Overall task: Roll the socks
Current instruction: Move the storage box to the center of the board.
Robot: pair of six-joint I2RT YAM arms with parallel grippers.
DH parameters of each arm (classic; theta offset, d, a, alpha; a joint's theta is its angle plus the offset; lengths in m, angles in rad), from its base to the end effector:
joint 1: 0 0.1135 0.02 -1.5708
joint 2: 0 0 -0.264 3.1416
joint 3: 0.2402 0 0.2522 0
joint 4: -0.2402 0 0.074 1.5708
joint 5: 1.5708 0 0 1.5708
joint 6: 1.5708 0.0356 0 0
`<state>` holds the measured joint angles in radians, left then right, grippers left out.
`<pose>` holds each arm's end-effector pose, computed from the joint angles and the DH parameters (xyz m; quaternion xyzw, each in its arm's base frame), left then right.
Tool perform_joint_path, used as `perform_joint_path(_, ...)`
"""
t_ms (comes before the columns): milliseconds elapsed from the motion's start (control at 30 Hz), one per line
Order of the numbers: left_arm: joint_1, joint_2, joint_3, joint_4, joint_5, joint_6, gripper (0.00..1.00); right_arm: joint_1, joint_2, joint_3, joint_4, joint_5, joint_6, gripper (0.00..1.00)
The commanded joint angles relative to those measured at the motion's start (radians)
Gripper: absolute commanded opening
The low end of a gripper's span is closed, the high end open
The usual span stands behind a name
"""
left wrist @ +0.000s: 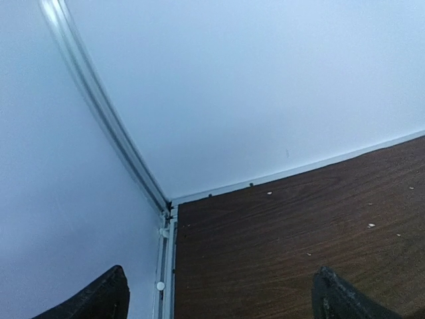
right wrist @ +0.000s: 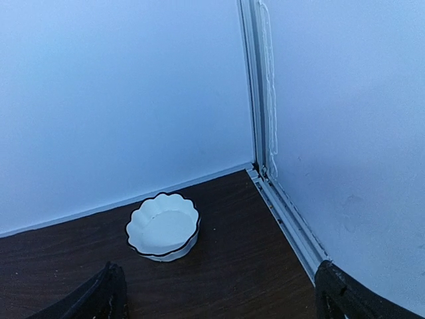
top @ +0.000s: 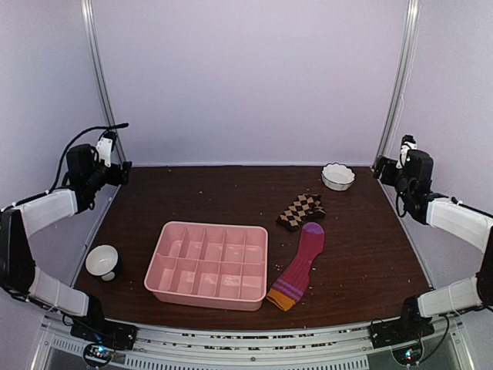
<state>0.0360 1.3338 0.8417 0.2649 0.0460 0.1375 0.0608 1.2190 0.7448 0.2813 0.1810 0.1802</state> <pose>0.3089 0.0095 0.2826 0.0540 0.7808 0.0360 0.6215 0.2812 0.0107 0.2820 0.1032 0.7640 0.0068 0.6369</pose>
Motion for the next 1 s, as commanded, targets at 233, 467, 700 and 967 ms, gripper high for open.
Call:
perform_joint_path(233, -0.24, -0.118, 0.255, -0.906, 0.481, 0.358, 0.98, 0.267, -0.132, -0.083, -0.458, -0.075, 0.263, 1.0)
perform_joint_path(467, -0.62, -0.06, 0.258, -1.113, 0.47, 0.466, 0.98, 0.671, -0.108, -0.124, -0.56, 0.084, 0.419, 1.0)
perform_joint_path(700, -0.846, 0.015, 0.286, -1.218, 0.513, 0.522, 0.98, 0.845, 0.018, -0.041, -0.561, 0.047, 0.459, 0.93)
perform_joint_path(967, -1.086, 0.12, 0.141, -0.914, 0.101, 0.473, 0.88, 0.897, 0.113, 0.035, -0.586, 0.029, 0.488, 0.89)
